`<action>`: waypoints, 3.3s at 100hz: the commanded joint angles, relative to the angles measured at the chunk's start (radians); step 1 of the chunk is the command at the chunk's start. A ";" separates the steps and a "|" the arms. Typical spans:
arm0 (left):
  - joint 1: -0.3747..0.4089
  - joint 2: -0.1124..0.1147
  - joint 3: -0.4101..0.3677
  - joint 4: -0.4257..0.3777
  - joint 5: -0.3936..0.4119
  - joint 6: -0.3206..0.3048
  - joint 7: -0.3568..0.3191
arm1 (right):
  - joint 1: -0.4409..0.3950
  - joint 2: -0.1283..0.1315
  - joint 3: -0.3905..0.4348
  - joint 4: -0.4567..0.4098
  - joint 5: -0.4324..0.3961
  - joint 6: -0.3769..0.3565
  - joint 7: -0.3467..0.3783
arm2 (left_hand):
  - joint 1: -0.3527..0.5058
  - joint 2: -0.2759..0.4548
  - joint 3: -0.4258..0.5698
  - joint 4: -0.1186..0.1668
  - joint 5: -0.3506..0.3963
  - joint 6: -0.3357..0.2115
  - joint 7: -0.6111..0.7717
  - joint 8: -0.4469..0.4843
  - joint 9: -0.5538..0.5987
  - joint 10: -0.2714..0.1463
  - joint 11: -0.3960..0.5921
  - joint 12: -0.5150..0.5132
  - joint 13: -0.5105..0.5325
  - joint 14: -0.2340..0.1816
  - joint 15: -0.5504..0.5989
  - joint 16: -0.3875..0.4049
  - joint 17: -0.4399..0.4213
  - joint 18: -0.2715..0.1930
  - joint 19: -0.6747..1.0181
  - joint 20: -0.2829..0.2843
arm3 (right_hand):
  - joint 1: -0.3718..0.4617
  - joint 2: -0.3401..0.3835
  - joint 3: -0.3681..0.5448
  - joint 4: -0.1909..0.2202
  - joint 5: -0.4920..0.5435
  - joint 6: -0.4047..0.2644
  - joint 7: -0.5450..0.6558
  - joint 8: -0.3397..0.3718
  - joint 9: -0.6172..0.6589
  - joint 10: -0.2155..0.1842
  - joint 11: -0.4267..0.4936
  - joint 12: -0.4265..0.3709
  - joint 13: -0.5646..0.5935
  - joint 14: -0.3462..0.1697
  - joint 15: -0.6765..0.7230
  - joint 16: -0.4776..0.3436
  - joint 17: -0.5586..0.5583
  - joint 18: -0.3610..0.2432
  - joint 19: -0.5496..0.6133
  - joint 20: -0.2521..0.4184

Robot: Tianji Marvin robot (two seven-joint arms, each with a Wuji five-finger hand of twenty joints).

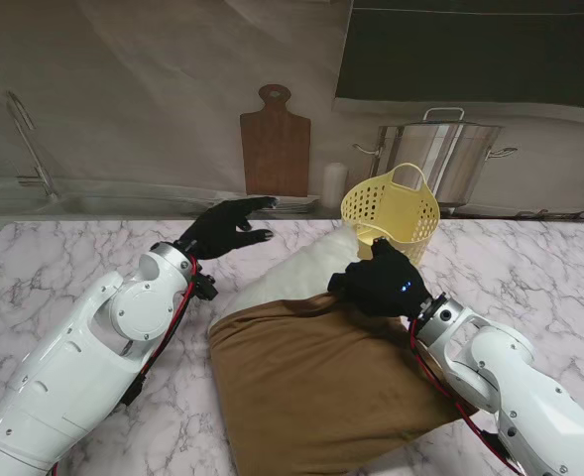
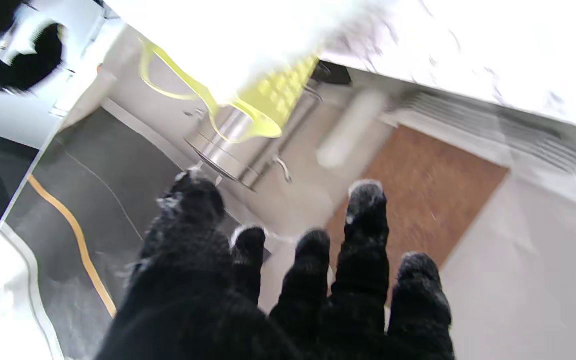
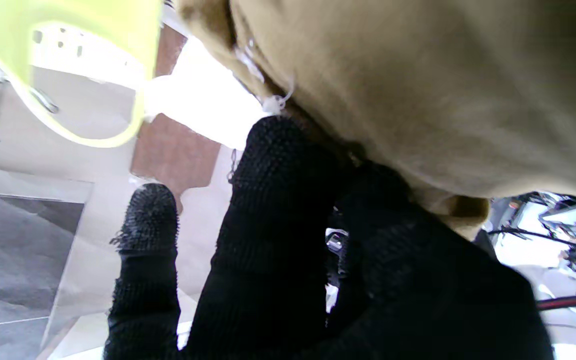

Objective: Remove the pillowcase from the pillow and put it in the laundry basket

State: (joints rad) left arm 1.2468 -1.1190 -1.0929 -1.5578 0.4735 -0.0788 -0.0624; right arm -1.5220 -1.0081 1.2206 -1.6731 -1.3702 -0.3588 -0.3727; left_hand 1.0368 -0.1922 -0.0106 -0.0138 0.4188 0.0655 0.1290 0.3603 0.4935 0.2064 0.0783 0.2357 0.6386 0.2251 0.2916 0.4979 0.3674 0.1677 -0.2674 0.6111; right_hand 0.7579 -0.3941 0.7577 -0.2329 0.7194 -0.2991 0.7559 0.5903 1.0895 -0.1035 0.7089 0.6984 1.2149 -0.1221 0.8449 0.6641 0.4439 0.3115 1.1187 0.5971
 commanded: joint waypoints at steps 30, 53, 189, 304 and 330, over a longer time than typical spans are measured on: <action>-0.072 0.040 0.063 0.001 -0.076 -0.034 -0.244 | 0.060 -0.012 -0.113 0.017 0.016 -0.060 -0.116 | -0.154 -0.111 0.003 0.023 -0.285 0.052 -0.161 -0.191 -0.422 0.034 -0.117 -0.222 -0.315 0.134 -0.117 -0.174 -0.171 0.084 0.942 -0.101 | 0.055 0.059 0.024 0.038 0.079 -0.141 0.157 0.070 -0.016 -0.043 -0.024 0.003 -0.006 -0.044 -0.014 0.007 -0.022 0.018 -0.018 0.004; -0.130 0.077 0.084 -0.016 -0.138 -0.006 -0.439 | 0.081 -0.015 -0.142 0.015 0.014 -0.067 -0.161 | -0.167 -0.143 0.003 0.032 -0.284 0.096 -0.180 -0.360 -0.425 0.085 -0.118 -0.225 -0.275 0.111 -0.097 -0.176 -0.131 0.031 0.957 -0.098 | 0.056 0.064 0.019 0.040 0.075 -0.148 0.161 0.070 -0.019 -0.047 -0.021 0.001 -0.008 -0.048 -0.017 0.007 -0.024 0.013 -0.020 0.002; -0.101 0.029 0.119 0.025 0.105 -0.040 -0.130 | 0.121 -0.018 -0.124 0.063 0.003 0.033 -0.179 | 0.232 -0.046 0.085 0.051 0.088 0.063 0.757 0.551 0.459 -0.011 0.360 0.664 0.303 -0.001 0.322 0.366 0.286 -0.060 1.525 0.073 | 0.057 0.068 -0.010 0.049 0.025 -0.128 0.142 0.022 -0.061 -0.053 -0.049 -0.026 -0.063 -0.045 -0.065 -0.005 -0.079 0.029 -0.062 -0.018; 0.024 0.059 0.025 0.137 0.148 -0.063 -0.175 | -0.252 -0.024 0.072 -0.137 0.091 0.219 0.353 | 0.230 -0.039 0.084 0.049 0.056 0.072 0.821 0.456 0.441 -0.014 0.354 0.670 0.284 0.002 0.305 0.370 0.266 -0.062 1.508 0.060 | -0.577 0.076 -0.255 0.153 -0.516 0.401 -0.676 -0.209 -0.678 0.250 -0.429 -0.494 -0.531 0.281 -0.662 -0.335 -0.199 0.115 -0.210 -0.072; 0.031 0.058 0.024 0.109 0.146 -0.072 -0.169 | -0.170 -0.023 -0.010 -0.076 0.179 0.255 0.429 | 0.230 -0.036 0.078 0.050 0.055 0.072 0.818 0.456 0.438 -0.017 0.356 0.668 0.280 0.000 0.304 0.368 0.264 -0.064 1.507 0.059 | -0.717 0.144 -0.225 0.128 -0.524 0.420 -0.710 -0.165 -0.756 0.291 -0.476 -0.531 -0.650 0.326 -0.732 -0.371 -0.266 0.191 -0.307 -0.113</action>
State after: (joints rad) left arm 1.2749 -1.0592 -1.0734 -1.4382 0.6224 -0.1461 -0.2094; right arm -1.6989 -1.0241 1.2216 -1.7588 -1.2109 -0.1149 0.0637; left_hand 1.2060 -0.2557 0.0717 0.0263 0.5049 0.1334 0.9337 0.8274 0.9062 0.1980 0.4117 0.8970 0.9270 0.2232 0.5969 0.8638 0.6291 0.1237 -0.2412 0.6815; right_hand 0.1163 -0.2945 0.5365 -0.0759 0.2233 0.0750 0.0826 0.4056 0.3839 0.1479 0.2820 0.1941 0.6250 0.1562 0.1640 0.3248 0.2227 0.4330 0.8748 0.5250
